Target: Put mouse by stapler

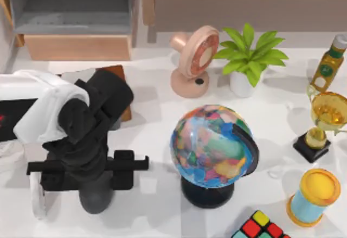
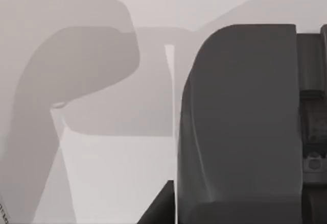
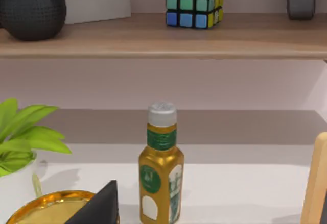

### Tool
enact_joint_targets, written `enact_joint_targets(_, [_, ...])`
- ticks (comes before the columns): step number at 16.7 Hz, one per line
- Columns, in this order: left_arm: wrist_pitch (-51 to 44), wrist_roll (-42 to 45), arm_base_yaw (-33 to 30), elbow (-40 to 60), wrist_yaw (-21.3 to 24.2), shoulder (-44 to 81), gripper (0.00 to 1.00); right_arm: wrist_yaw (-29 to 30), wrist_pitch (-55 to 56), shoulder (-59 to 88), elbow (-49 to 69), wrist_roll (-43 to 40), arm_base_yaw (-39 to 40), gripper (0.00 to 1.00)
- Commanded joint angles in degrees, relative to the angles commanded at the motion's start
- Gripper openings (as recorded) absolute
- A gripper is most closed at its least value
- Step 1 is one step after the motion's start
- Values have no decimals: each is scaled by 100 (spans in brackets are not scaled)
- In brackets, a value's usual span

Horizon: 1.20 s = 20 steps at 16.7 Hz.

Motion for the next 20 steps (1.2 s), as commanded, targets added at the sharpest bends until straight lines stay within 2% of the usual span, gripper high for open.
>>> enact_joint_targets(1, [0,0,0,0,0,0,0,0,0,0,0,0,0,100])
enact_joint_targets(14, [0,0,0,0,0,0,98,0,0,0,0,0,0,100])
enact_joint_targets(20, [0,0,0,0,0,0,100,0,0,0,0,0,0,100])
